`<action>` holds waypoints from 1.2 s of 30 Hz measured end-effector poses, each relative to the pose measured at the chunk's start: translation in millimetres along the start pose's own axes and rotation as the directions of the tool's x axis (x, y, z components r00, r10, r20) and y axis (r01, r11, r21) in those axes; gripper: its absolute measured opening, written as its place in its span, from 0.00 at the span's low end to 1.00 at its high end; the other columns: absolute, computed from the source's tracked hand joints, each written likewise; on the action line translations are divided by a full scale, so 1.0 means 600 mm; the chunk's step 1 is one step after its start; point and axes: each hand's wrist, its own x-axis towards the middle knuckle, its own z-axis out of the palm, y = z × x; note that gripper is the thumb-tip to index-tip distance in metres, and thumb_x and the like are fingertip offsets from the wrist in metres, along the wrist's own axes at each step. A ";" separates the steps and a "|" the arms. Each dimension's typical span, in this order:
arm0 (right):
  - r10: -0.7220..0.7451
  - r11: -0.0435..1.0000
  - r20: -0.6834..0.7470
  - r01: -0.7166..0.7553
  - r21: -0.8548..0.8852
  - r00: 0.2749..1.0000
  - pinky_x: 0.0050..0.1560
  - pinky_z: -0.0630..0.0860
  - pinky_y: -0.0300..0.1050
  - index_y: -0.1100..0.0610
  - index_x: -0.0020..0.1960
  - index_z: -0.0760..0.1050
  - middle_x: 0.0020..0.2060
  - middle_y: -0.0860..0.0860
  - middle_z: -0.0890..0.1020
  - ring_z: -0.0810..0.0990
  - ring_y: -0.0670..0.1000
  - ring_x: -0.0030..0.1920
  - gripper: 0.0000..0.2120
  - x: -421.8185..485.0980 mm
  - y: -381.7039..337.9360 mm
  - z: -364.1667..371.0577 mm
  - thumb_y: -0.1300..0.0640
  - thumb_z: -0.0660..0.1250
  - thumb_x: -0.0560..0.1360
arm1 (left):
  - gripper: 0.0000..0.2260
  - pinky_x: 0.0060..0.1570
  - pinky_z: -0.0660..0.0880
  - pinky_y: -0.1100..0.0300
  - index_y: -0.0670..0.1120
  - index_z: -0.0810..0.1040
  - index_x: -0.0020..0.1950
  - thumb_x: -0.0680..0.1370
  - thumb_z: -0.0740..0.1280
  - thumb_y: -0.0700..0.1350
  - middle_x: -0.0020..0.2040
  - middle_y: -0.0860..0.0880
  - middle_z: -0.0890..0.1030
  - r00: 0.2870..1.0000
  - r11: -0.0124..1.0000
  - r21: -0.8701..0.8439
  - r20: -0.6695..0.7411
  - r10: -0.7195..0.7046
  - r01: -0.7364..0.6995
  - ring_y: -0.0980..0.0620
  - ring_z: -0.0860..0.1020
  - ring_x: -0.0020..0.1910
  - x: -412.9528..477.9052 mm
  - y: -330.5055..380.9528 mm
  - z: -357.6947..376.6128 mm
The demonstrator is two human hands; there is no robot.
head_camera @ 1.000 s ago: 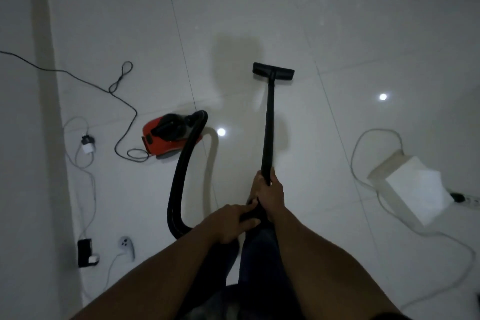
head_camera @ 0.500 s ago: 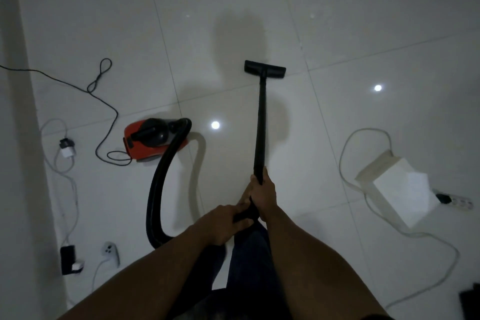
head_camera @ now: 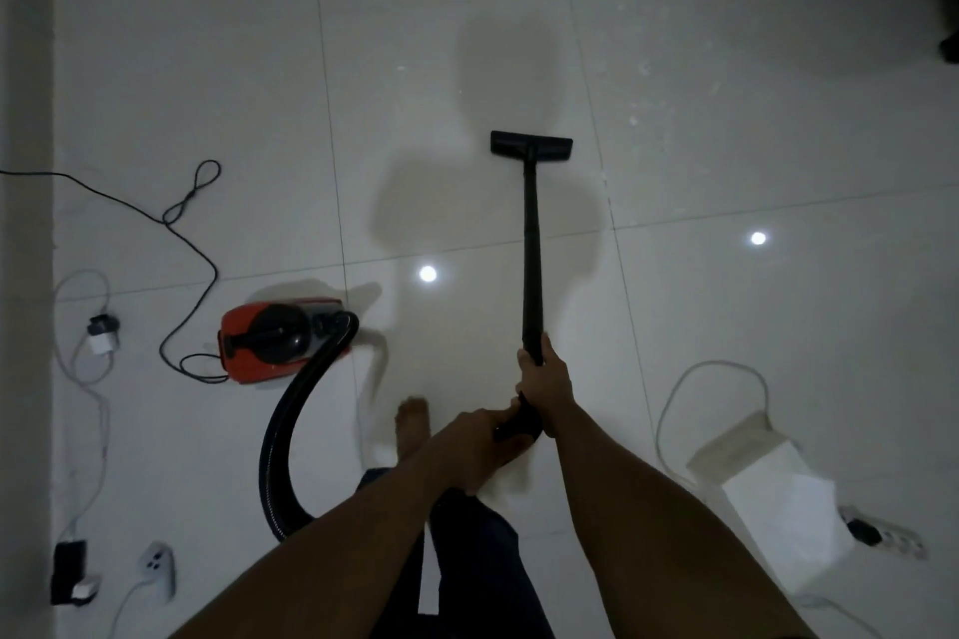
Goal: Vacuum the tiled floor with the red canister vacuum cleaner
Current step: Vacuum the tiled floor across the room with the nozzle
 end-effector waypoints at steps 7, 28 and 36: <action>-0.031 0.998 0.025 0.032 -0.045 0.999 0.56 0.82 0.66 0.46 0.84 0.55 0.52 0.59 0.82 0.80 0.57 0.44 0.32 0.094 -0.126 -0.037 0.48 0.63 0.83 | 0.21 0.57 0.71 0.64 0.45 0.71 0.74 0.84 0.61 0.53 0.64 0.42 0.80 0.998 0.998 0.009 0.014 -0.055 0.054 0.46 0.79 0.62 0.082 0.093 -0.106; -0.102 0.983 0.098 0.116 -0.145 0.990 0.58 0.81 0.64 0.48 0.84 0.54 0.51 0.57 0.79 0.80 0.58 0.47 0.32 0.368 -0.629 -0.036 0.50 0.63 0.84 | 0.32 0.60 0.69 0.63 0.47 0.62 0.80 0.81 0.61 0.63 0.74 0.45 0.70 0.998 0.997 -0.039 -0.017 -0.065 0.065 0.49 0.75 0.65 0.284 0.291 -0.581; -0.126 0.973 0.141 0.150 -0.174 0.982 0.53 0.83 0.60 0.47 0.83 0.57 0.45 0.55 0.79 0.80 0.57 0.43 0.30 0.474 -0.800 -0.038 0.49 0.63 0.83 | 0.23 0.55 0.79 0.56 0.51 0.73 0.73 0.82 0.62 0.61 0.57 0.45 0.84 0.996 0.994 -0.090 -0.048 -0.072 0.067 0.48 0.83 0.52 0.357 0.374 -0.741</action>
